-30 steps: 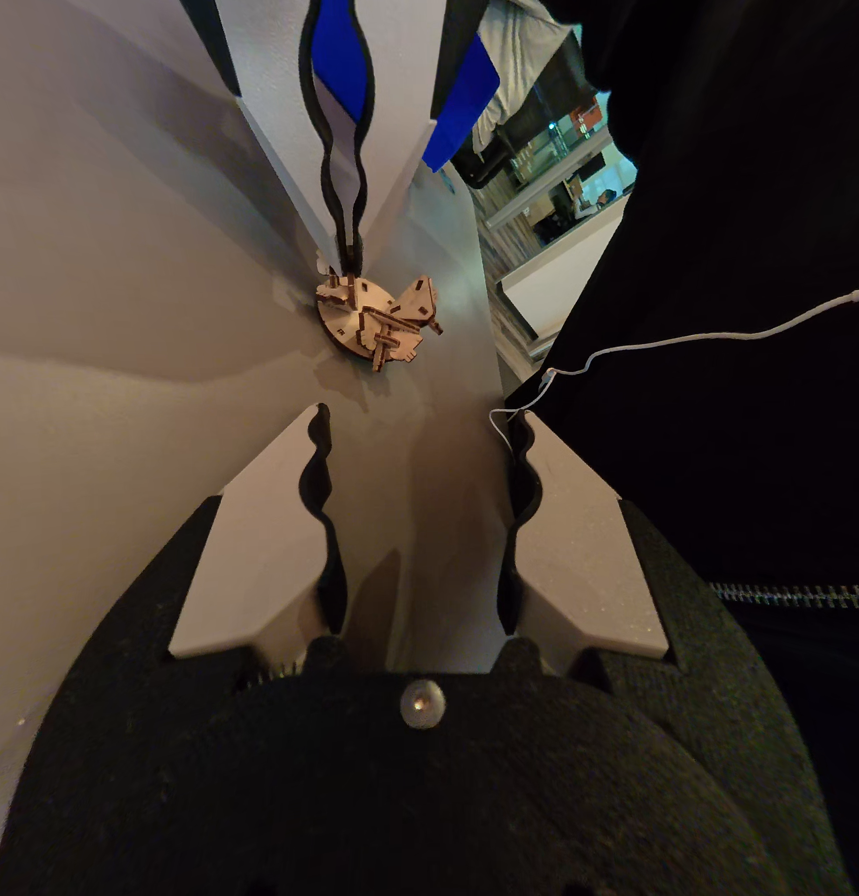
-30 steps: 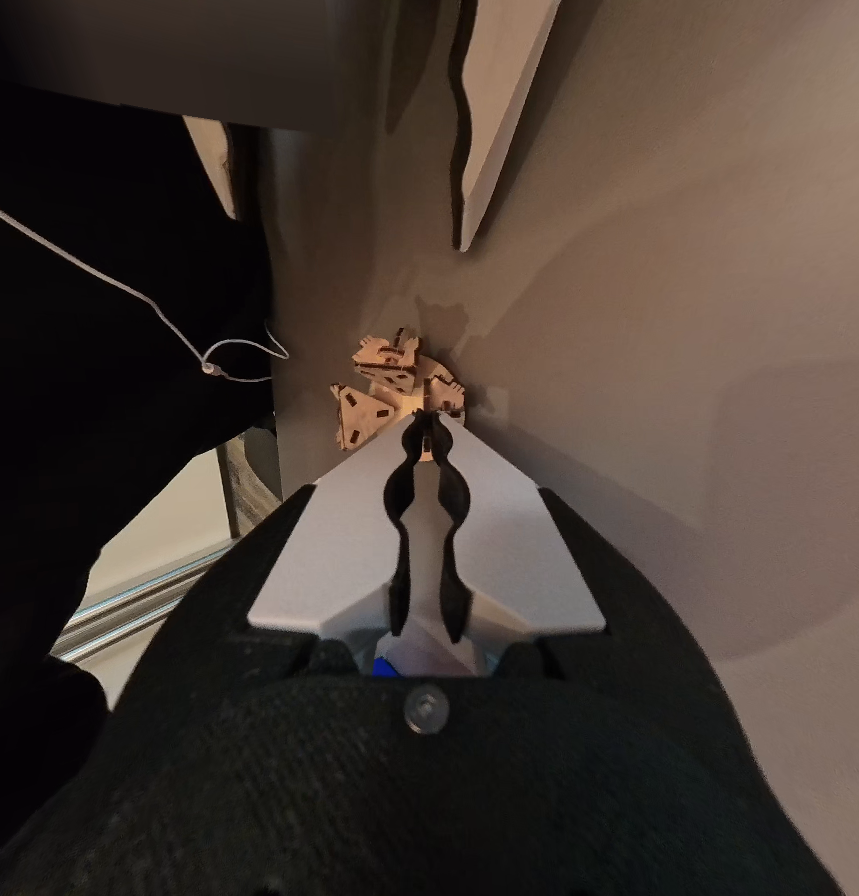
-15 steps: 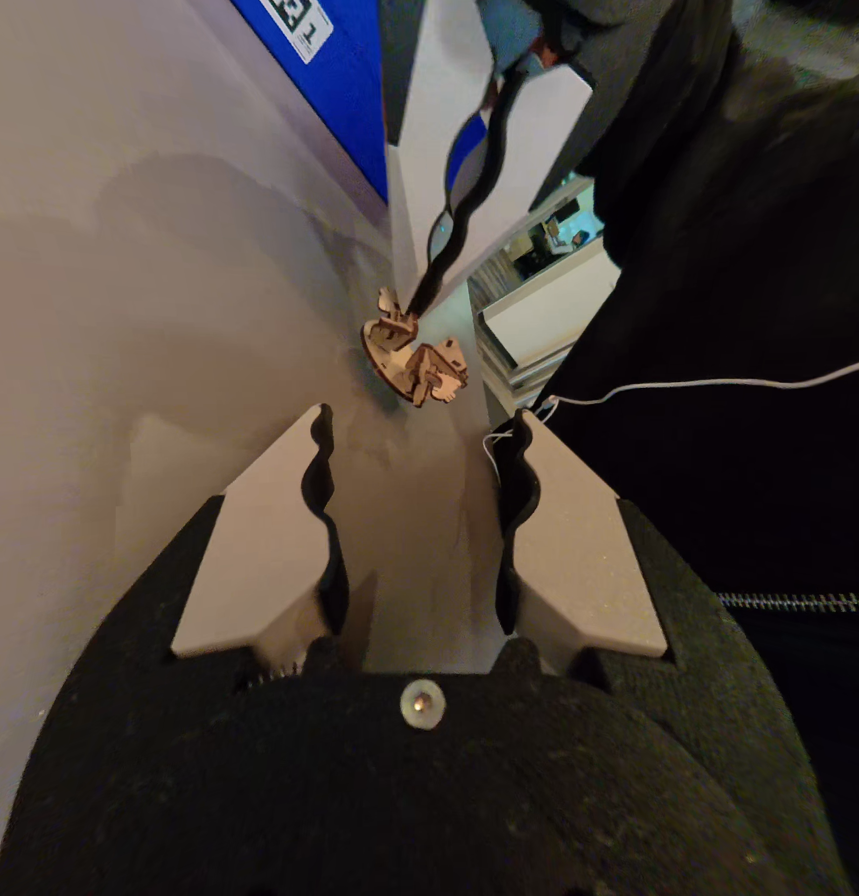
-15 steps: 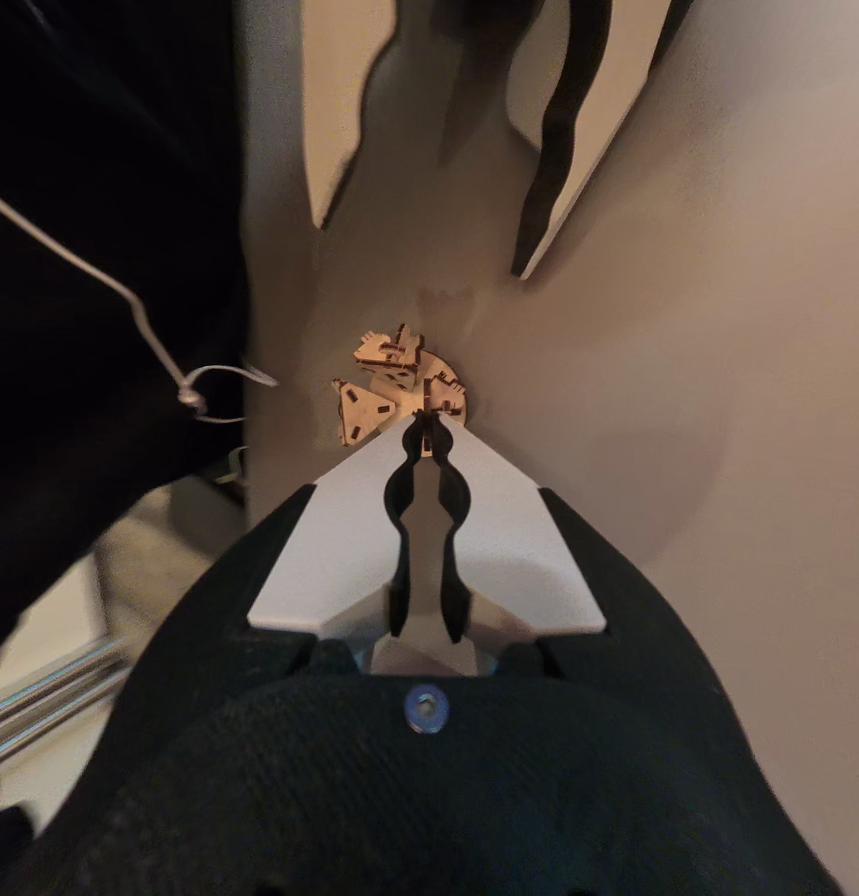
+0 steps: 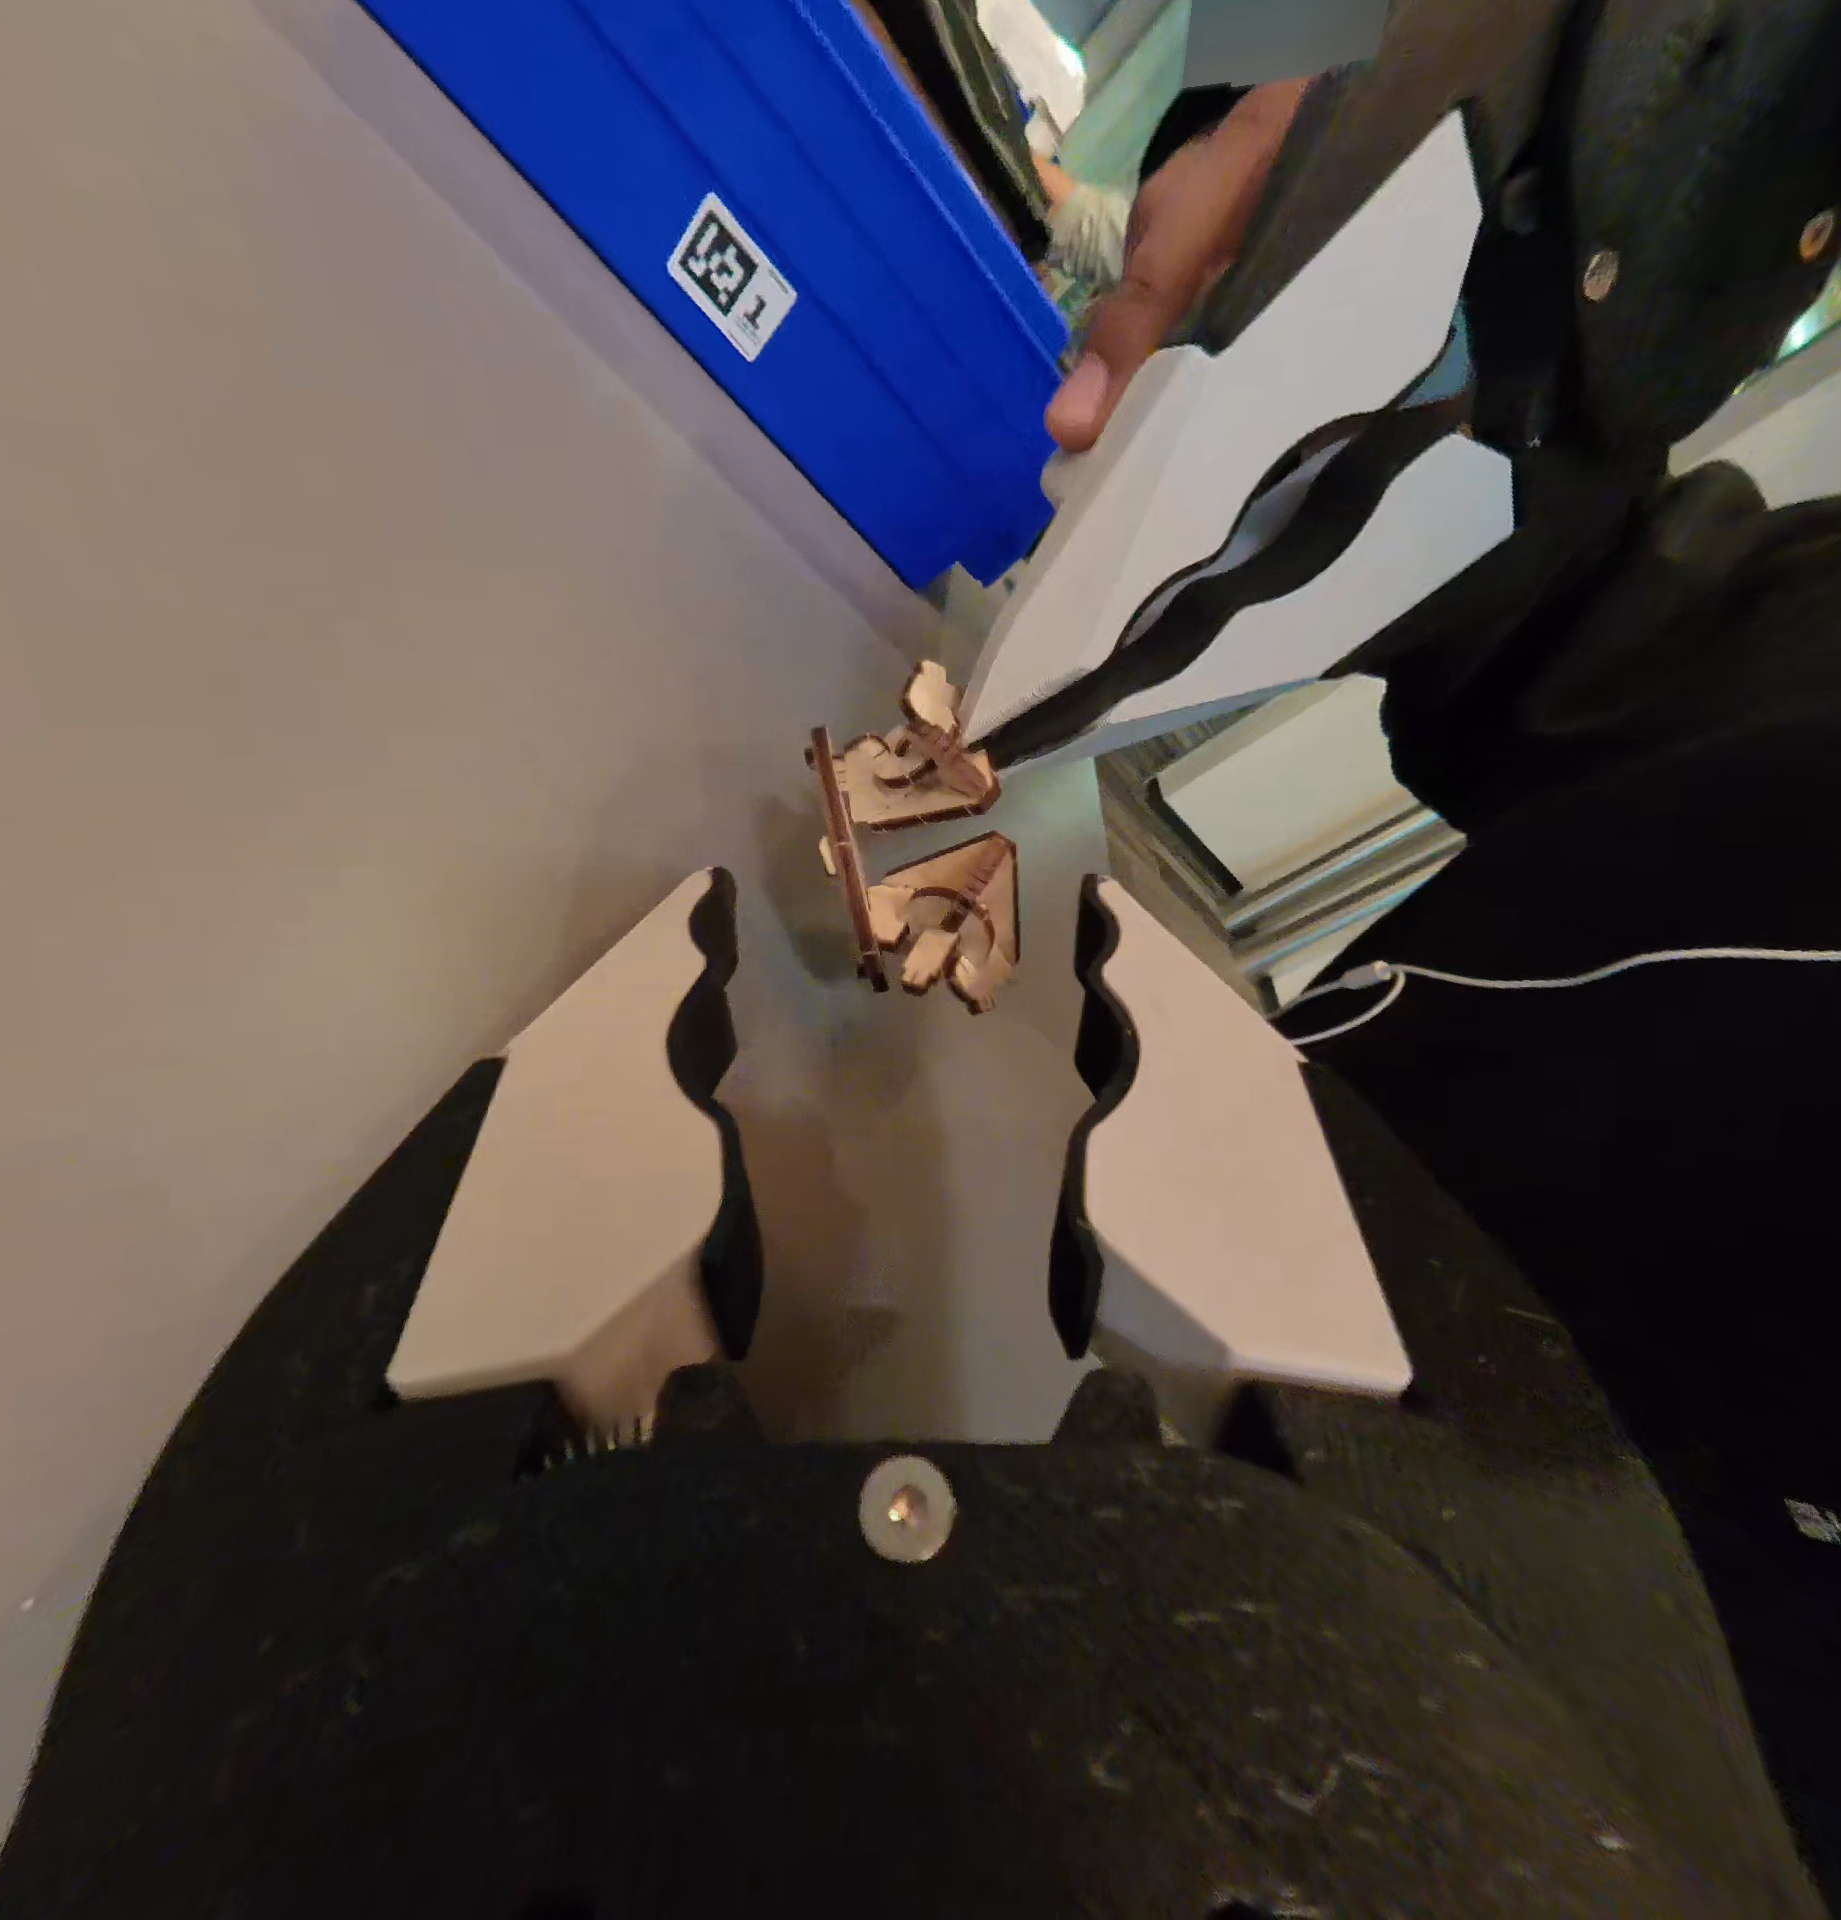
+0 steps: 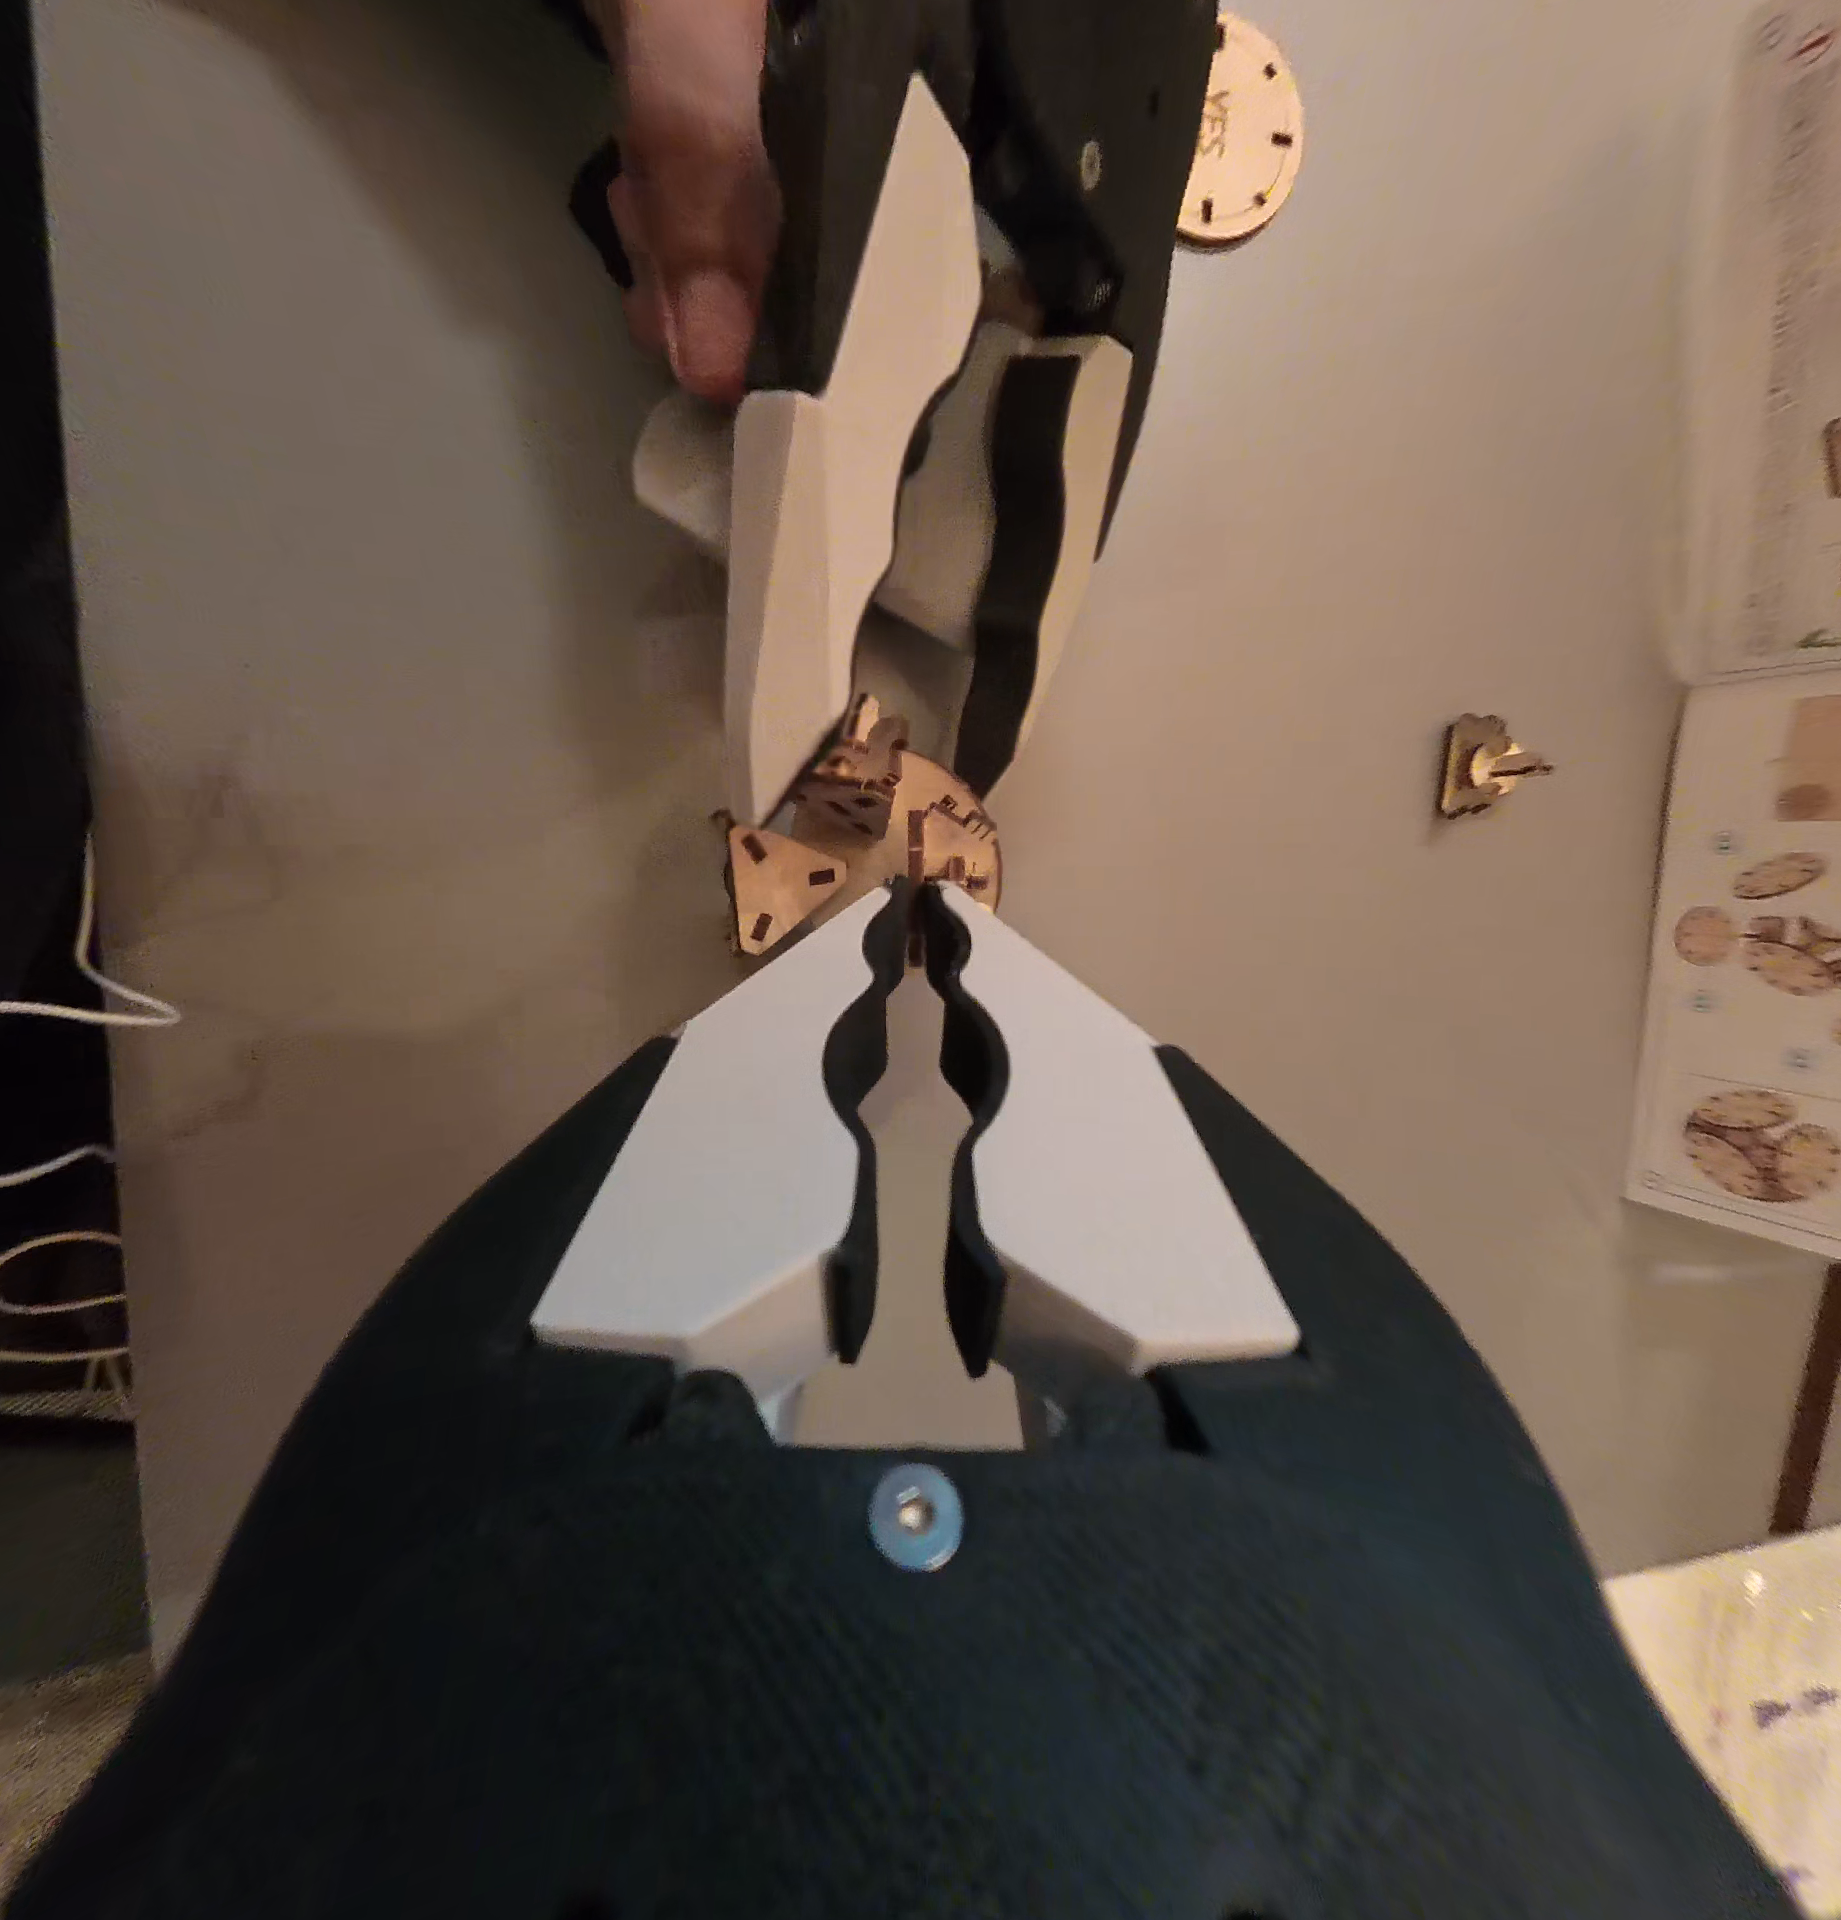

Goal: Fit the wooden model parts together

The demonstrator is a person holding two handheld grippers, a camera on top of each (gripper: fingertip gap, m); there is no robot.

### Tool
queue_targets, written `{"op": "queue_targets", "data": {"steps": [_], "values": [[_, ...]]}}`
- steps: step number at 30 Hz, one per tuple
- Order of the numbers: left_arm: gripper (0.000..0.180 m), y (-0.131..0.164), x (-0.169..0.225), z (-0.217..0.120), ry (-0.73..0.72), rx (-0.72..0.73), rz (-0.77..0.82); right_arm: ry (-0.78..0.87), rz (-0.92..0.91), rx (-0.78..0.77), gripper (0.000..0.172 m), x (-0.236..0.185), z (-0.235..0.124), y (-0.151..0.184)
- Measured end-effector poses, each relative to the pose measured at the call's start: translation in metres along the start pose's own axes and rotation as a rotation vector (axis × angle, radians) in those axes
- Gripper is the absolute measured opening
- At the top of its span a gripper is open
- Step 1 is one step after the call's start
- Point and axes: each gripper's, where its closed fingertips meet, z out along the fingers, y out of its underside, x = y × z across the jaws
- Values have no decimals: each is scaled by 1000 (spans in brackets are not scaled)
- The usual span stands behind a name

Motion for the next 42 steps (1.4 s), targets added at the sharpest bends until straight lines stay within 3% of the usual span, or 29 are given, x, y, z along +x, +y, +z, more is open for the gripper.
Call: {"op": "queue_targets", "data": {"steps": [6,11,15,16,18,22,27,31,34,36,37,38,40,42], "values": [[37,-5,16,3,29,43,71,127,-9,-3,1,-5,-15,-9],[35,-10,24,0,31,80,97,193,10,-17,3,-8,-24,-13],[35,-19,25,-6,44,131,81,207,68,-8,26,-9,-29,-17],[34,-21,24,-8,41,139,84,239,81,3,41,-5,-31,-18],[34,-25,23,-12,29,155,97,264,110,40,44,-2,-37,-21],[34,-31,26,-18,34,181,148,318,203,207,58,11,-51,-28],[34,-41,38,-29,41,243,297,226,265,632,71,17,-61,-46],[34,-46,34,-39,-15,265,436,96,320,962,72,30,-80,-43],[34,-46,28,-45,-62,255,525,51,357,1161,61,41,-88,-40],[34,-44,28,-46,-71,240,566,39,356,1185,58,39,-73,-42],[34,-43,28,-47,-77,232,584,-27,357,1132,67,29,-62,-47],[33,-42,28,-47,-82,223,604,-72,326,1068,66,17,-55,-51],[34,-38,32,-45,-80,199,648,1,283,1033,63,13,-46,-53],[33,-33,36,-42,-80,175,693,-46,303,1068,61,8,-46,-54]]}}
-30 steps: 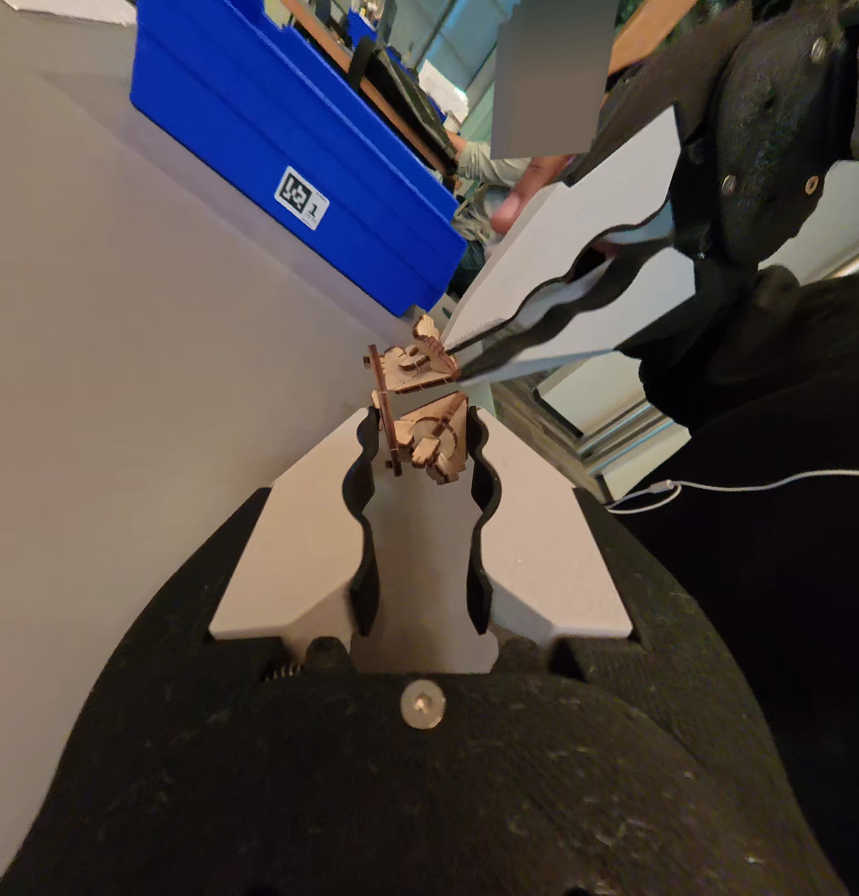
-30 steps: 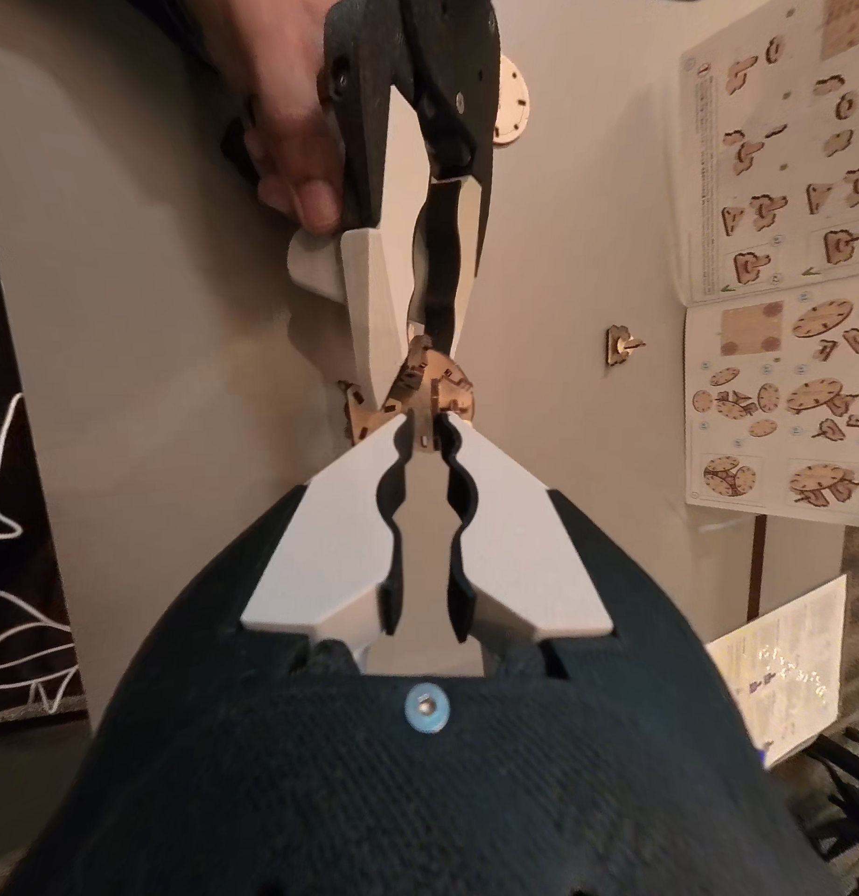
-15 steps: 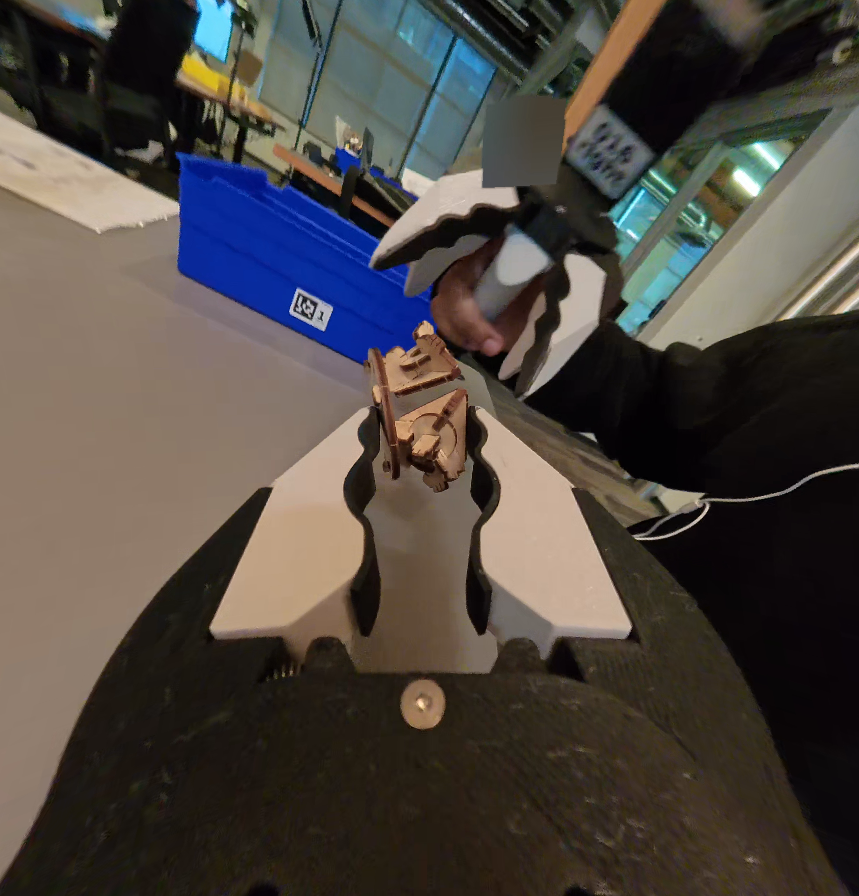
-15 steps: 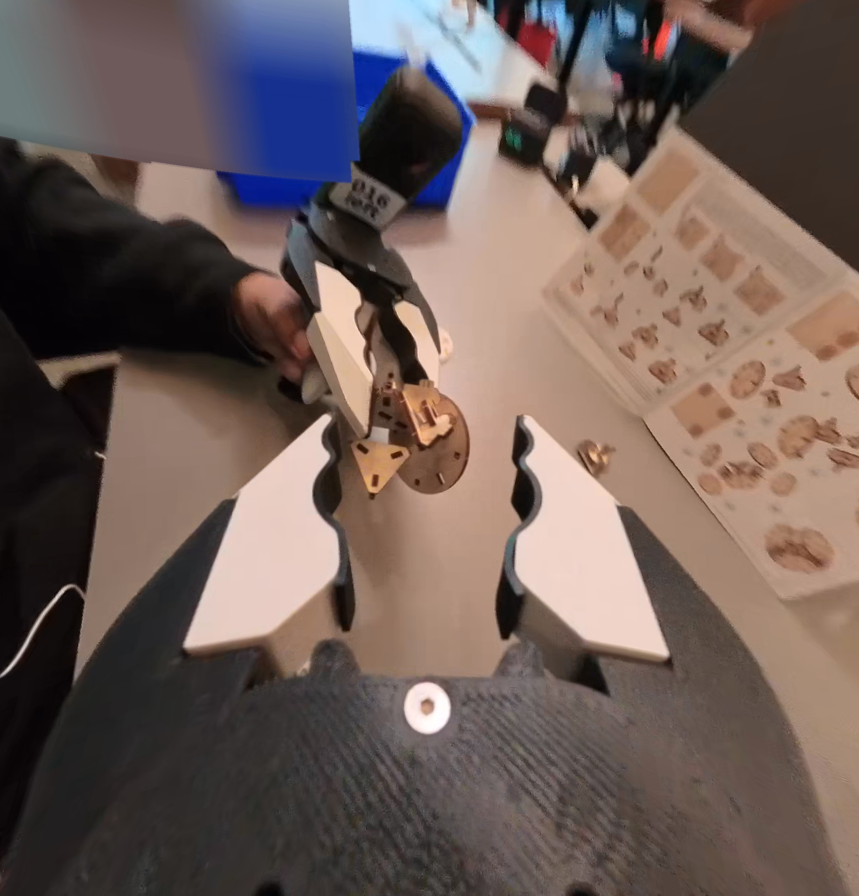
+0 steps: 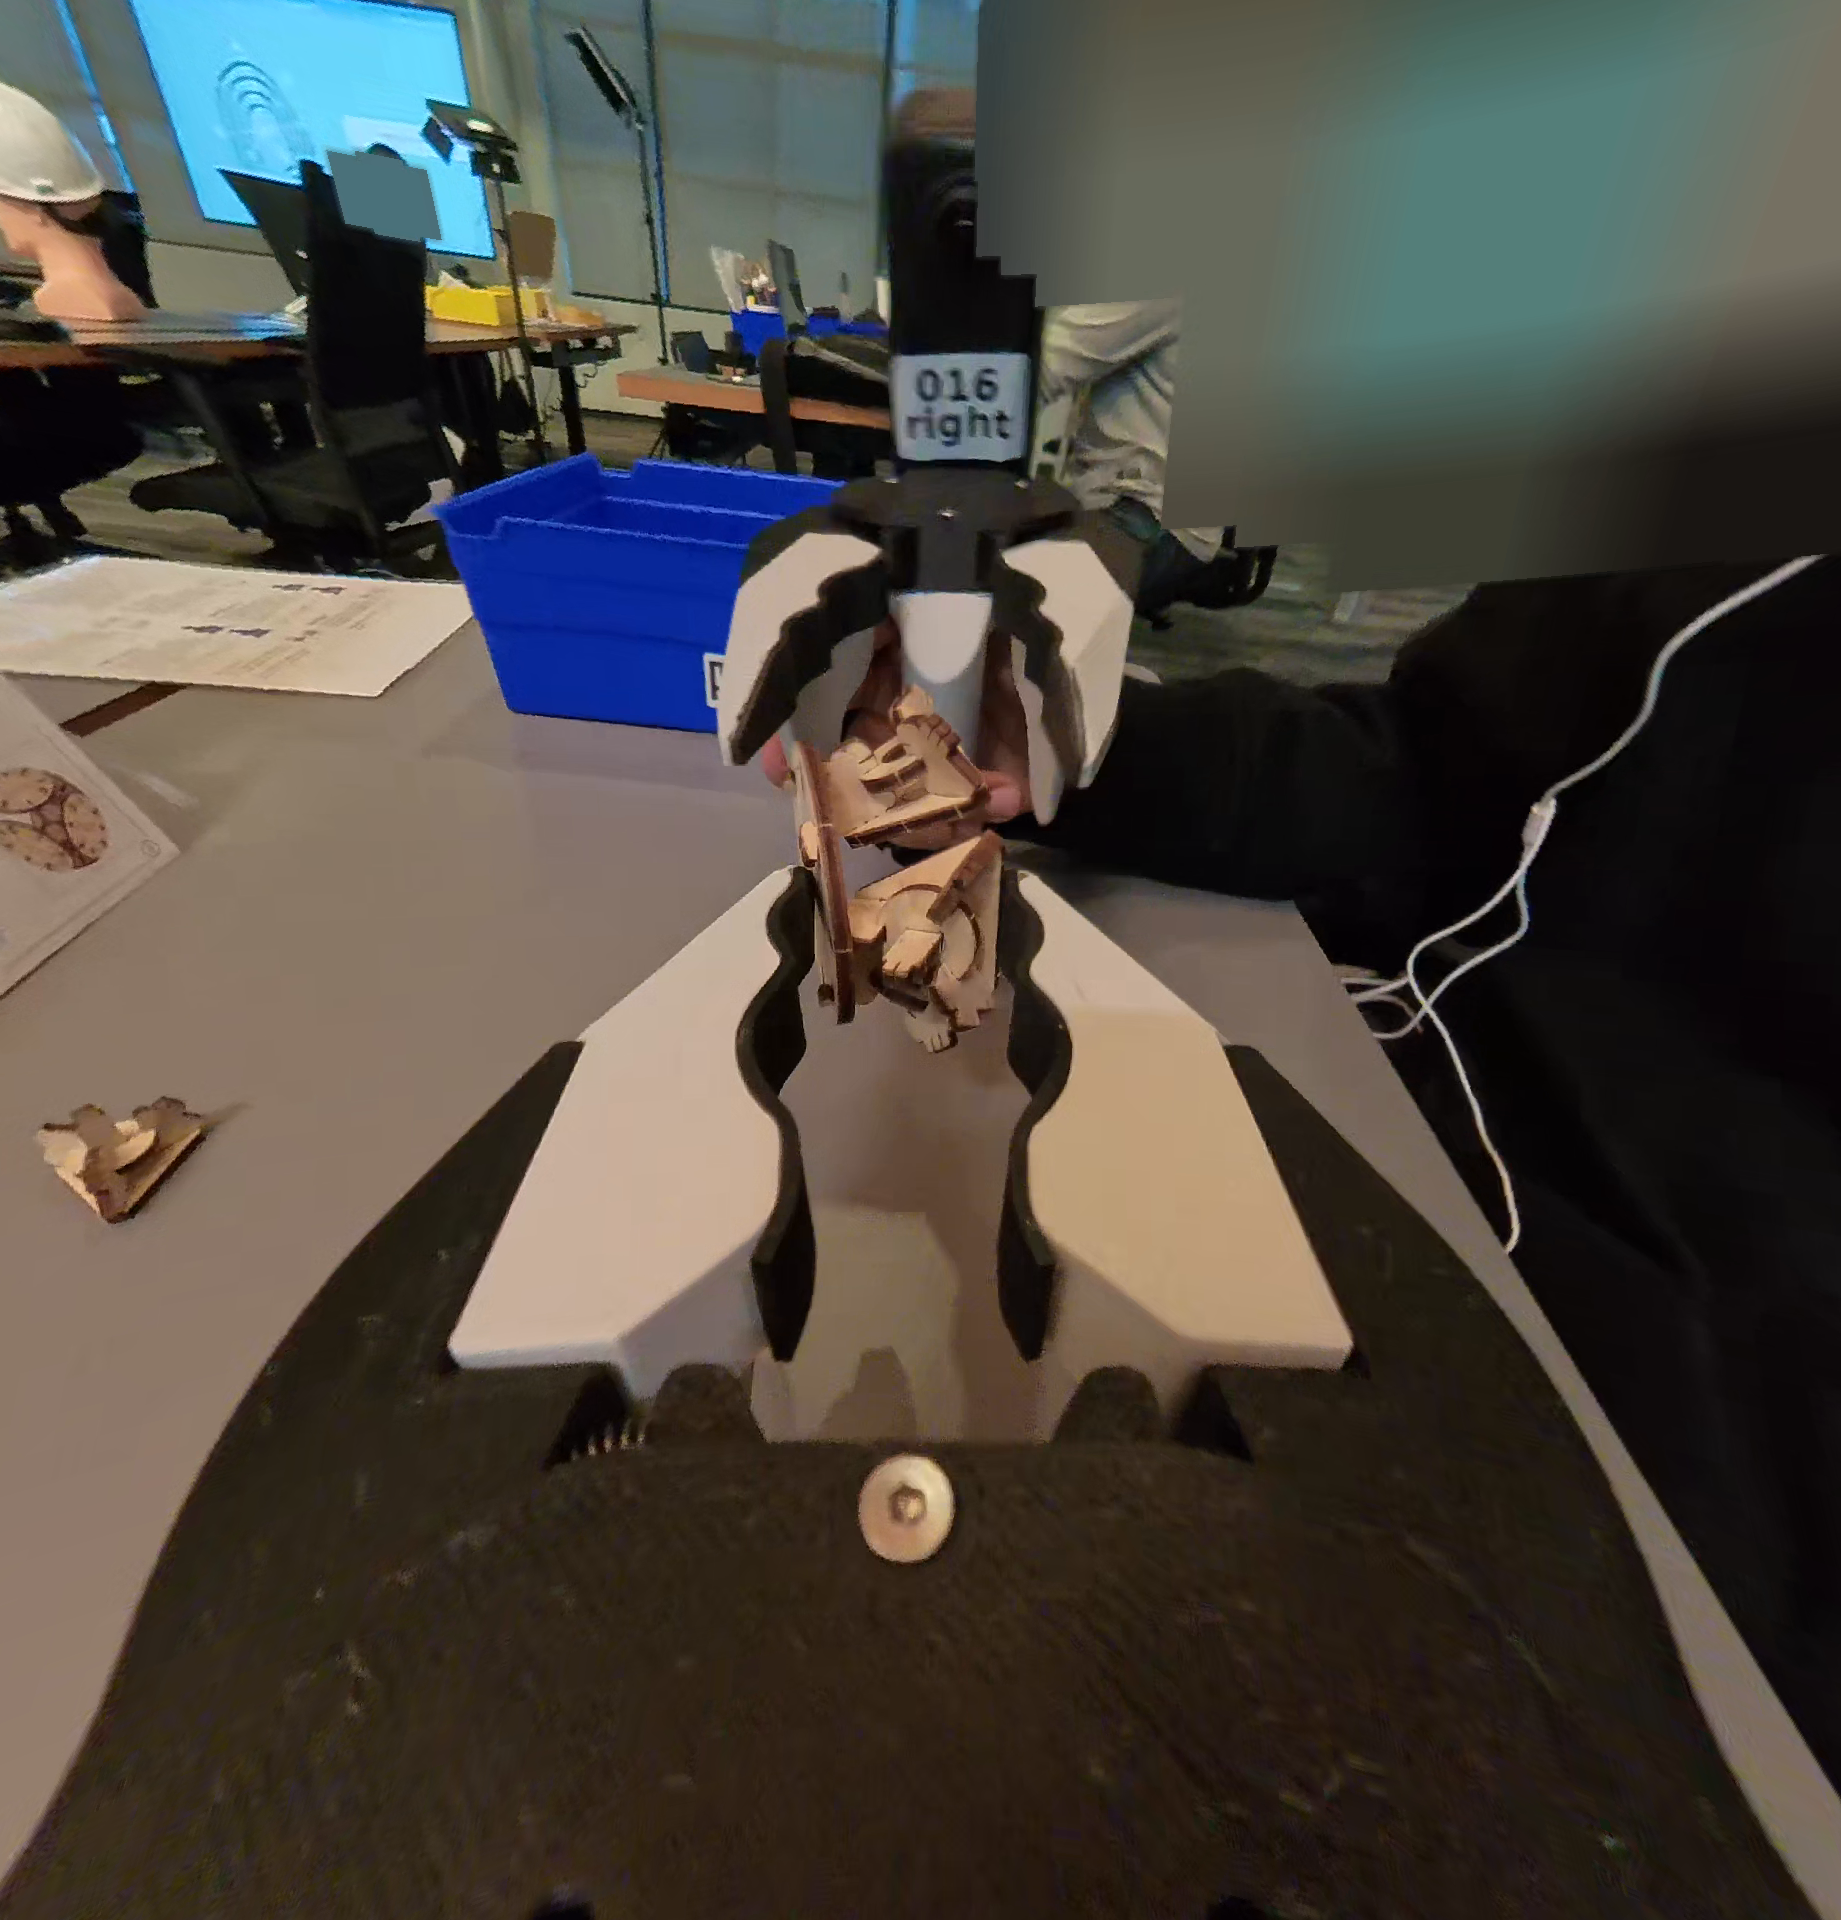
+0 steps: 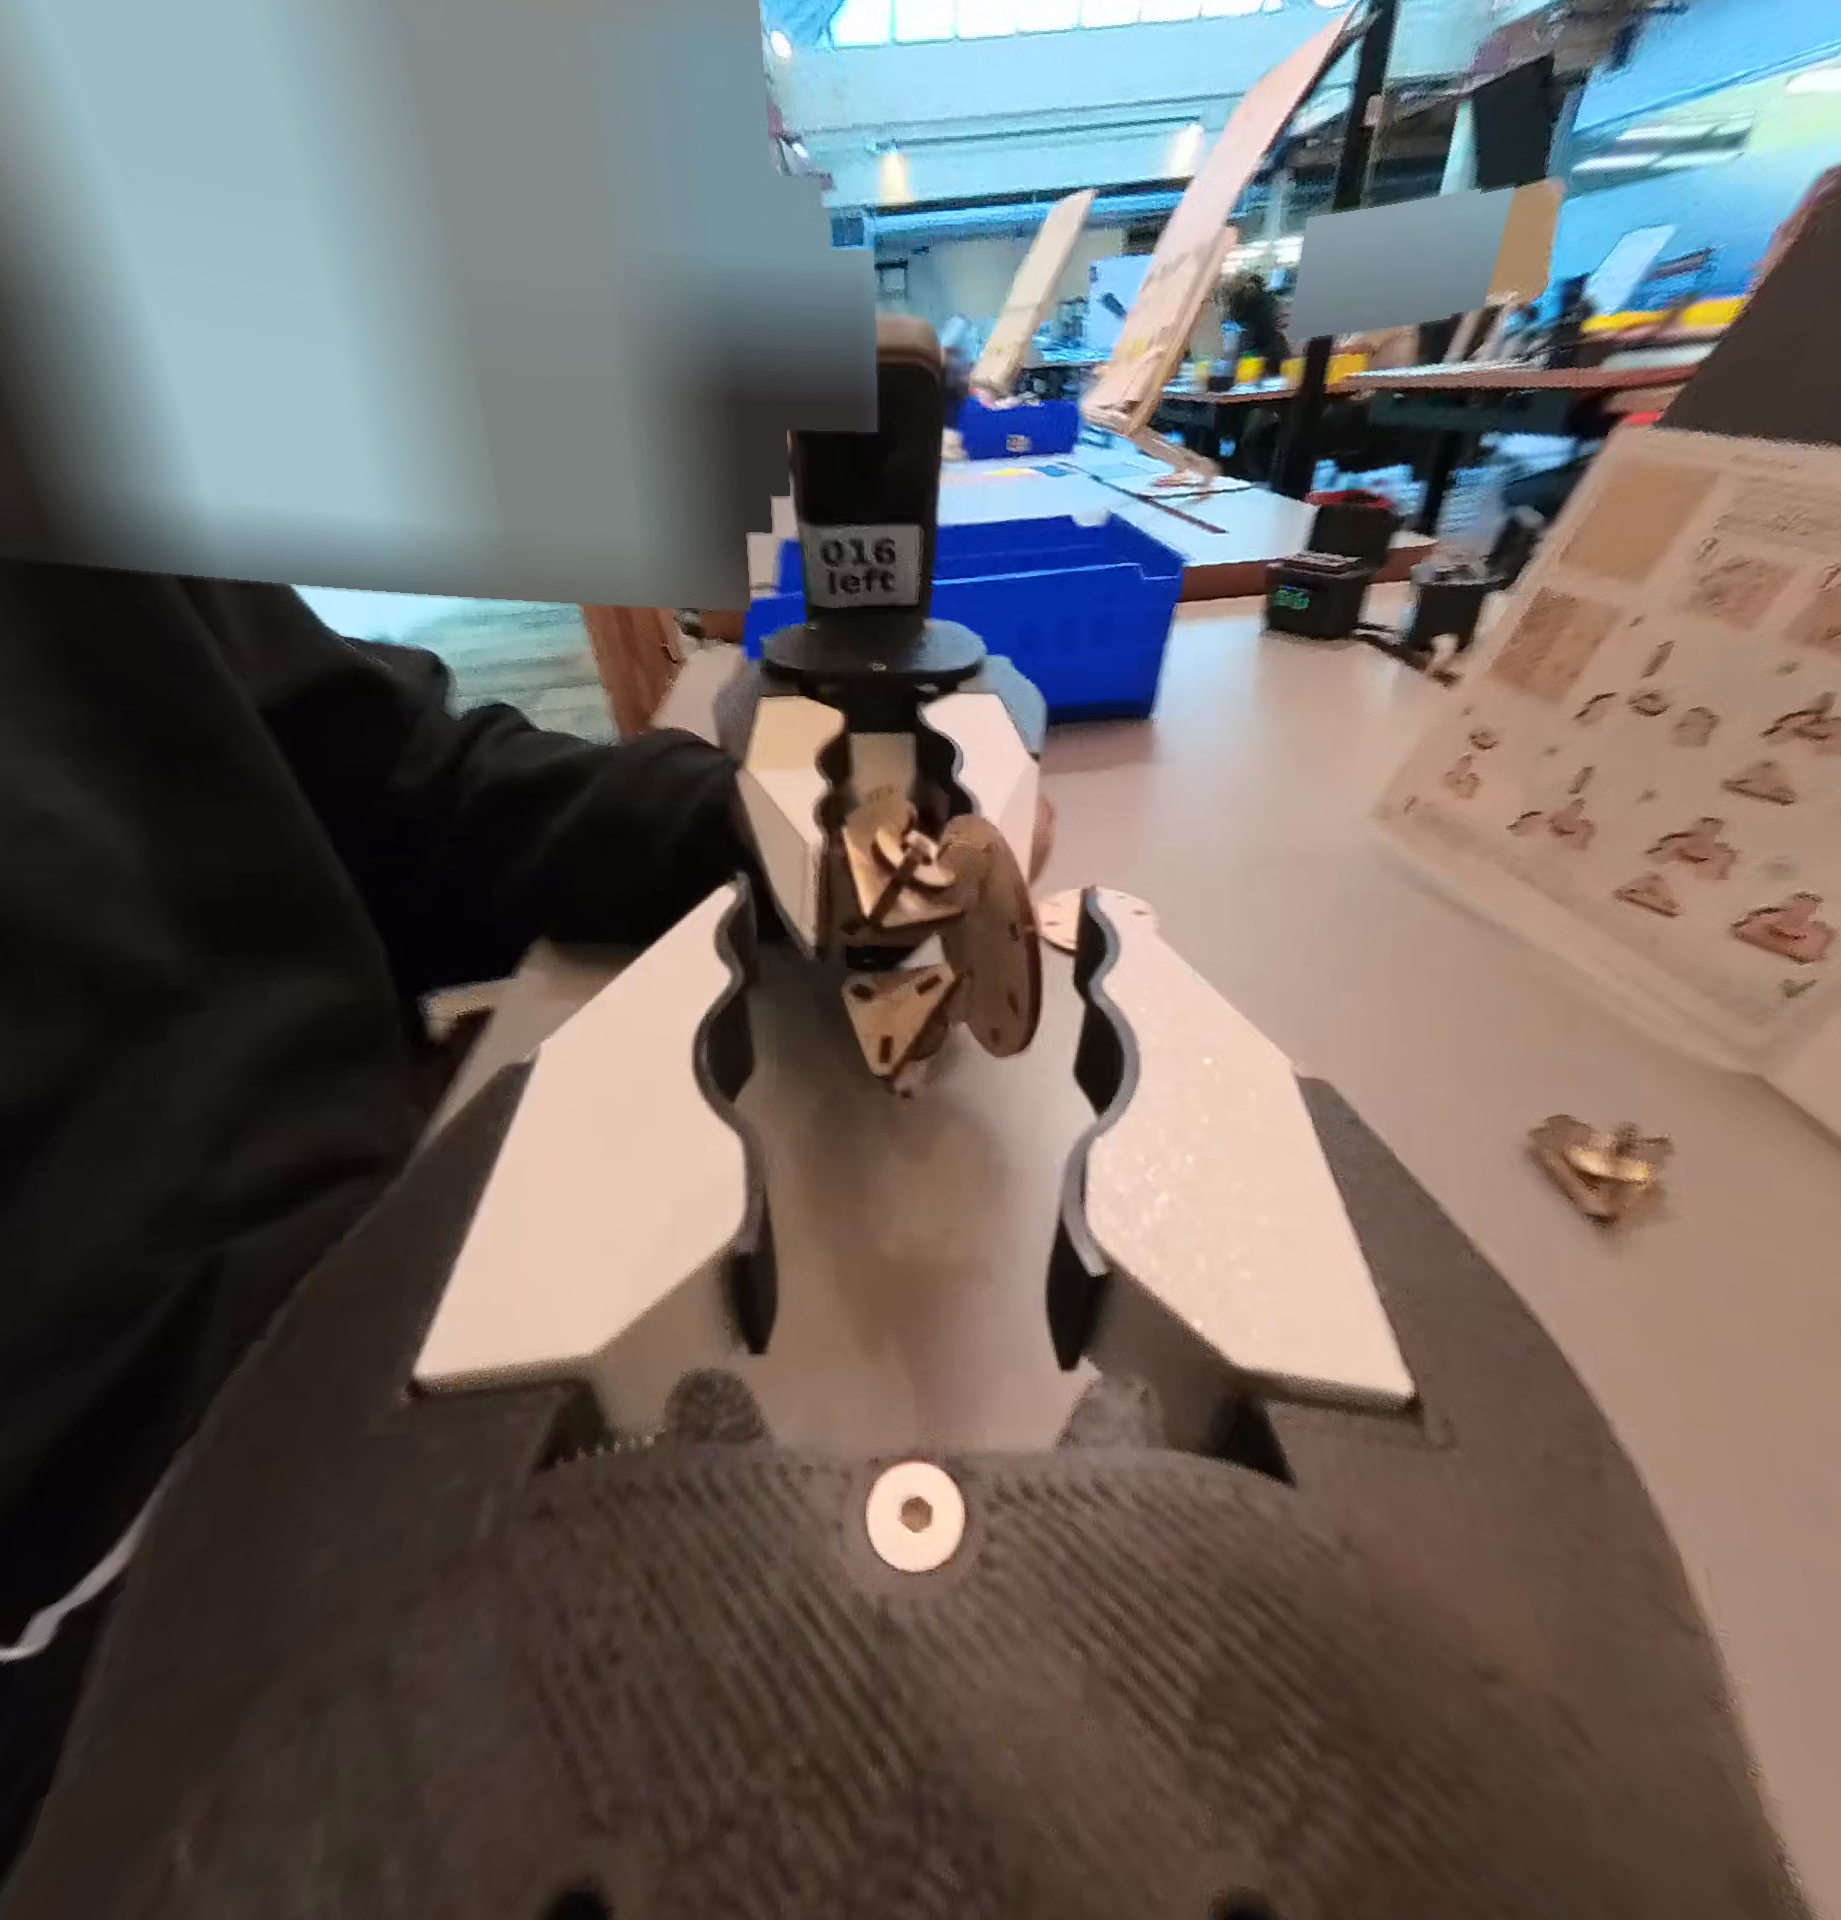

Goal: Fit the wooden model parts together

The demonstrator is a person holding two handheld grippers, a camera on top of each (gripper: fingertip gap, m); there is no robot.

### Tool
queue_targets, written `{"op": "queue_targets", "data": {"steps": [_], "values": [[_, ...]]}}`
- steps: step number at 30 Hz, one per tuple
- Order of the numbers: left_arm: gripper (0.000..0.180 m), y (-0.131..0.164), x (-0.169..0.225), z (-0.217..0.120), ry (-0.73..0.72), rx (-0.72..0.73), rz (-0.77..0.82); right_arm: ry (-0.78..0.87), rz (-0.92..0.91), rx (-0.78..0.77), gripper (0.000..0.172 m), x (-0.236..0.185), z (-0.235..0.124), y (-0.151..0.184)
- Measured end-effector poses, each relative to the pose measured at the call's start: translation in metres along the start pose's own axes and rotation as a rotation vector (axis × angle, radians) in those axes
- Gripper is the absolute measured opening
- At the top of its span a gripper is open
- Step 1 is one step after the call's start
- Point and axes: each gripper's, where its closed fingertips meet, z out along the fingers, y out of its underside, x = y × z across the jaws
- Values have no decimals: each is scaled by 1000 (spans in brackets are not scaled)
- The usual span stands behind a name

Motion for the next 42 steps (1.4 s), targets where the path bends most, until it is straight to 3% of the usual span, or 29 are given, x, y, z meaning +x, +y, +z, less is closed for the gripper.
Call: {"op": "queue_targets", "data": {"steps": [3,6,16,42], "values": [[34,7,7,5,5,-42,63,-83,130,63,59,-5,-4,-9],[34,9,10,7,6,-52,85,-82,126,24,47,-3,-7,-2],[33,16,14,9,35,-91,74,-140,169,-25,31,-8,-2,14],[32,21,13,11,27,-121,72,-149,171,-47,27,-6,-3,19]]}}
